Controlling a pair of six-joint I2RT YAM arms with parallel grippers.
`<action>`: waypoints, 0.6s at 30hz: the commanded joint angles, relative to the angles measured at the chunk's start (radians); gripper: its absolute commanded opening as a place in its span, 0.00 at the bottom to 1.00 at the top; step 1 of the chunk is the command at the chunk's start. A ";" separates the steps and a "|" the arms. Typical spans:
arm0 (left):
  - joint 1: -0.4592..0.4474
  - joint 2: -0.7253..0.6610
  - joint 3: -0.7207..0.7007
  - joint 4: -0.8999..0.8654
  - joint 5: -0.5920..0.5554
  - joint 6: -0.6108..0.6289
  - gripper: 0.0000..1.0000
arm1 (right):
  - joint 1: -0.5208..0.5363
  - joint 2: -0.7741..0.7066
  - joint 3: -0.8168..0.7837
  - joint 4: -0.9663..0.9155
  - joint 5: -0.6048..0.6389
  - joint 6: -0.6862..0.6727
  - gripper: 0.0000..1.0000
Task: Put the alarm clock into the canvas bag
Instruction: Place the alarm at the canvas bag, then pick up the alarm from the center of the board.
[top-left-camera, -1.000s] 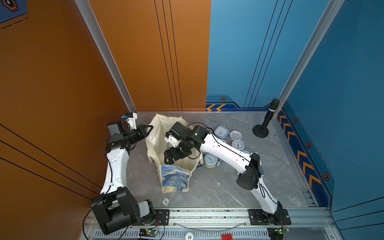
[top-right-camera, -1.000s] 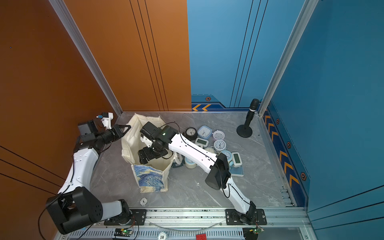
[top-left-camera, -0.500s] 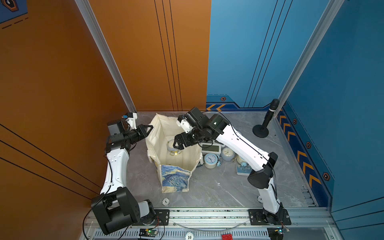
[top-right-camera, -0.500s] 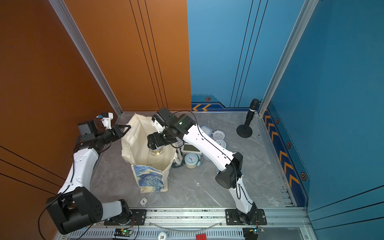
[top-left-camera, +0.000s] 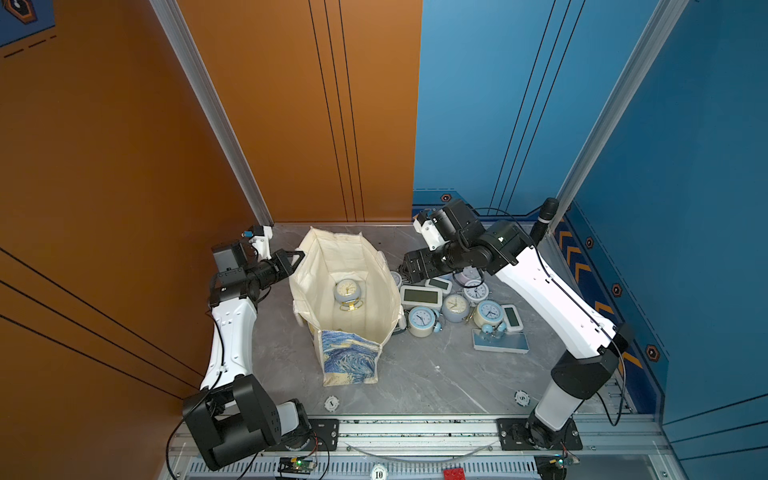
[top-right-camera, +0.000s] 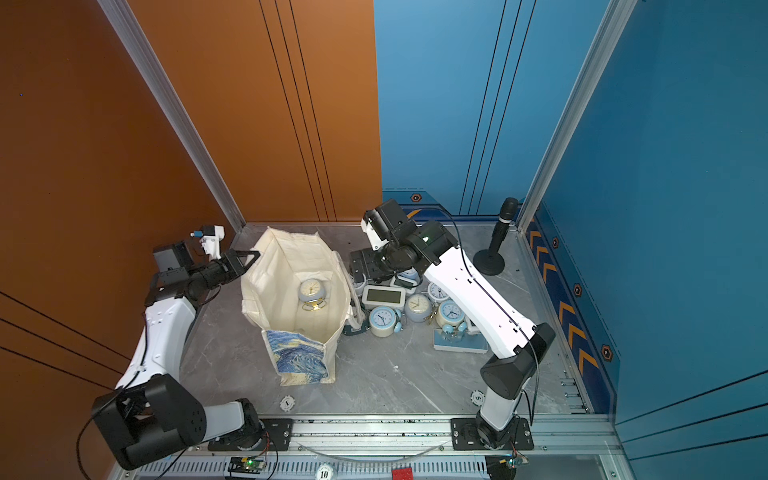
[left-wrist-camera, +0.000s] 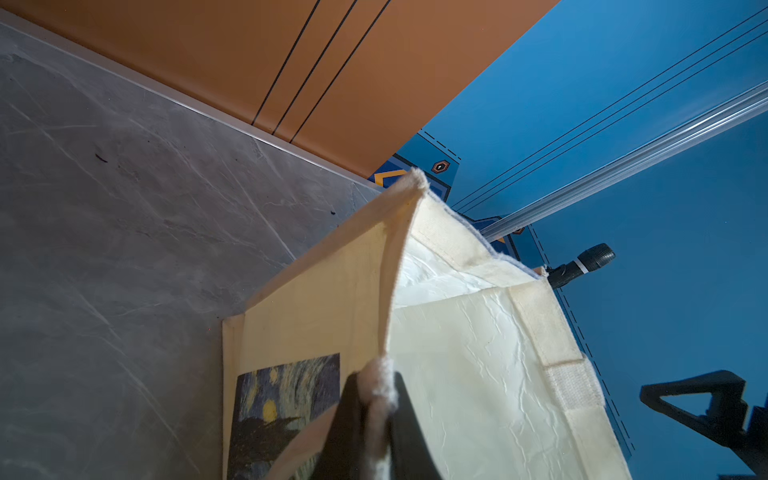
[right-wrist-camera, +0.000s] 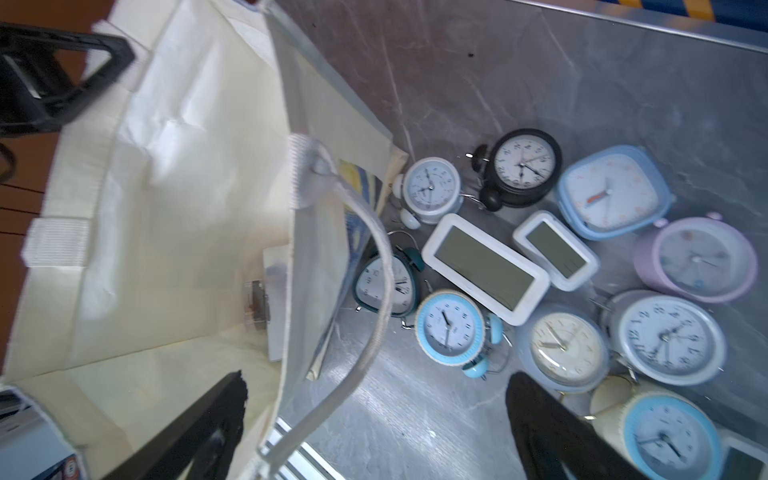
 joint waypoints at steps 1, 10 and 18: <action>0.012 -0.028 -0.013 0.009 0.035 0.035 0.00 | -0.062 -0.061 -0.094 -0.020 0.084 -0.027 1.00; 0.011 -0.032 -0.020 0.016 0.057 0.065 0.00 | -0.234 -0.223 -0.441 0.025 0.111 -0.009 1.00; 0.013 -0.054 -0.031 0.042 0.039 0.060 0.00 | -0.371 -0.294 -0.696 0.107 0.119 0.024 1.00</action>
